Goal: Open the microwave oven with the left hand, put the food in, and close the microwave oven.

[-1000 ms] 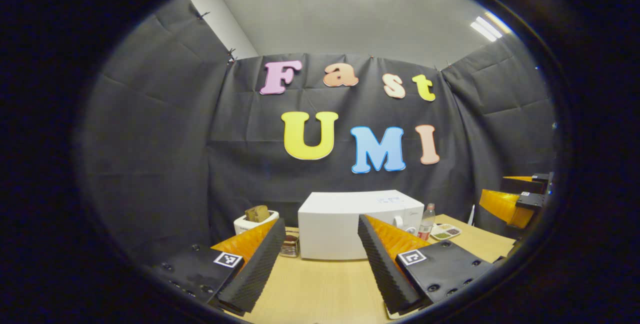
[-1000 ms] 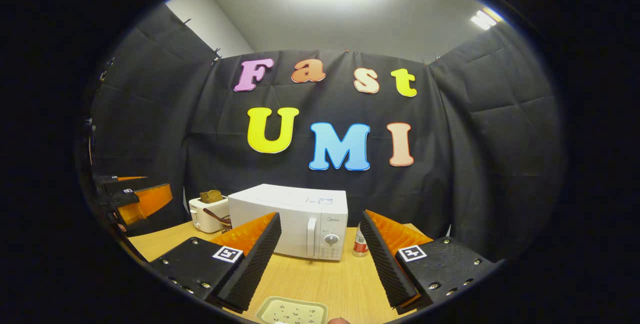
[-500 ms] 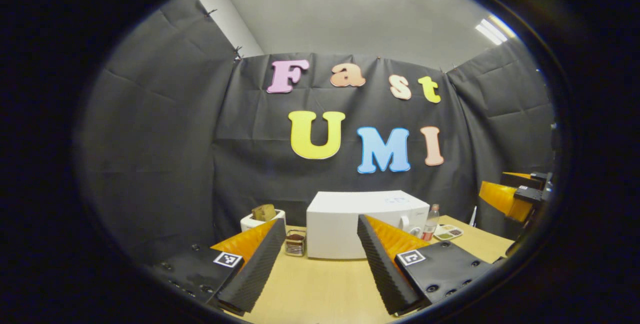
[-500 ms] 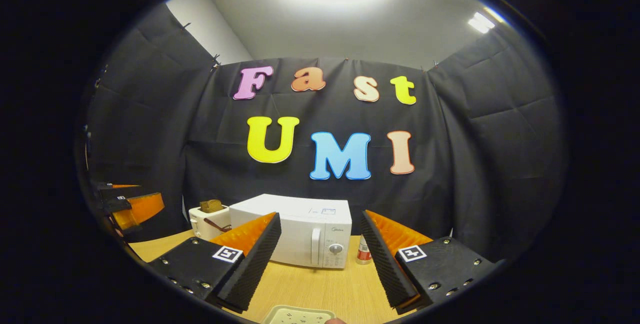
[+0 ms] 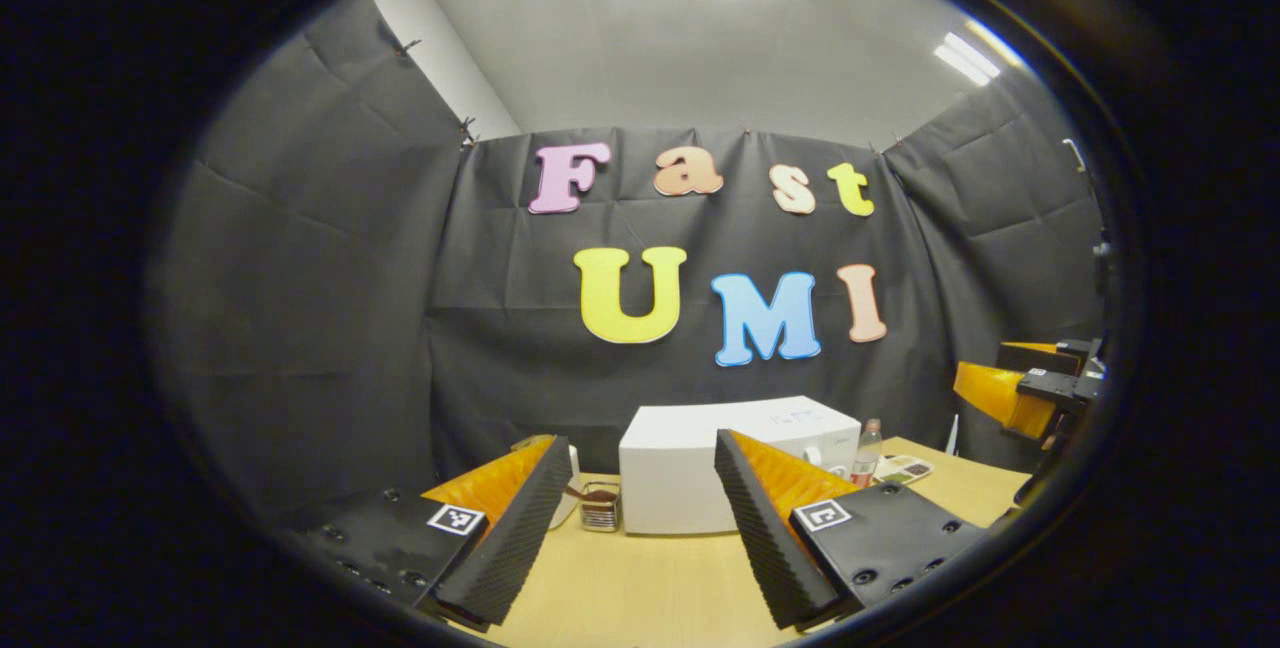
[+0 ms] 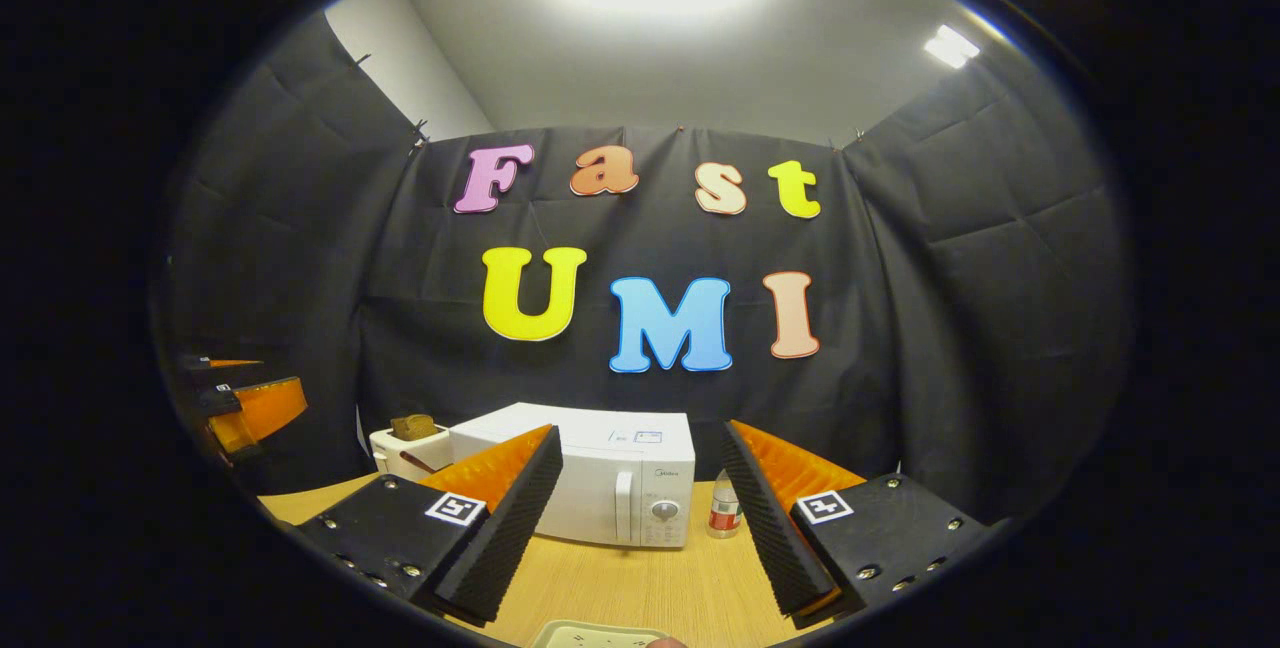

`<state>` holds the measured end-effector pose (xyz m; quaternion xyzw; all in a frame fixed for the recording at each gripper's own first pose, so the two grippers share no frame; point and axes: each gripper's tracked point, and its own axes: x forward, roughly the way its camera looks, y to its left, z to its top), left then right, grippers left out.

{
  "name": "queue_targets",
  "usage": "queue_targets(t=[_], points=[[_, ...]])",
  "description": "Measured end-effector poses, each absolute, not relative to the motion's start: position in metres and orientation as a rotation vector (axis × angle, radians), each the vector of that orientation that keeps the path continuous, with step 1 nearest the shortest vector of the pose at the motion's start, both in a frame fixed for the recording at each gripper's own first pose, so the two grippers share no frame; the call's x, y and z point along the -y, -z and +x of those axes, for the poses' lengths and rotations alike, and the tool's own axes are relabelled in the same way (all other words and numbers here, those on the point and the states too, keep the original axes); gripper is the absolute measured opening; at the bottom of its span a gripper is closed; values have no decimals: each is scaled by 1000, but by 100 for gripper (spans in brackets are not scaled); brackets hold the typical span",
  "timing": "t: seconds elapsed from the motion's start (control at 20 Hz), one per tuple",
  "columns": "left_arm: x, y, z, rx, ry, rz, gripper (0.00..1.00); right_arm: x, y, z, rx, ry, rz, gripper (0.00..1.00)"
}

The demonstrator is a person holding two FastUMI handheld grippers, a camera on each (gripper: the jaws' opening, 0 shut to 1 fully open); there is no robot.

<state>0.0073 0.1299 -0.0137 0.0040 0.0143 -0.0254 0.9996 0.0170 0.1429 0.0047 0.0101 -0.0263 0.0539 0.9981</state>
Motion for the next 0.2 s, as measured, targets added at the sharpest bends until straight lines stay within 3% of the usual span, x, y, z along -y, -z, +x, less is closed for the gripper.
queue_targets(t=[0.2], points=[[-135,13,1,-30,40,11,97,-149,-6,15,59,-122,24,97]])
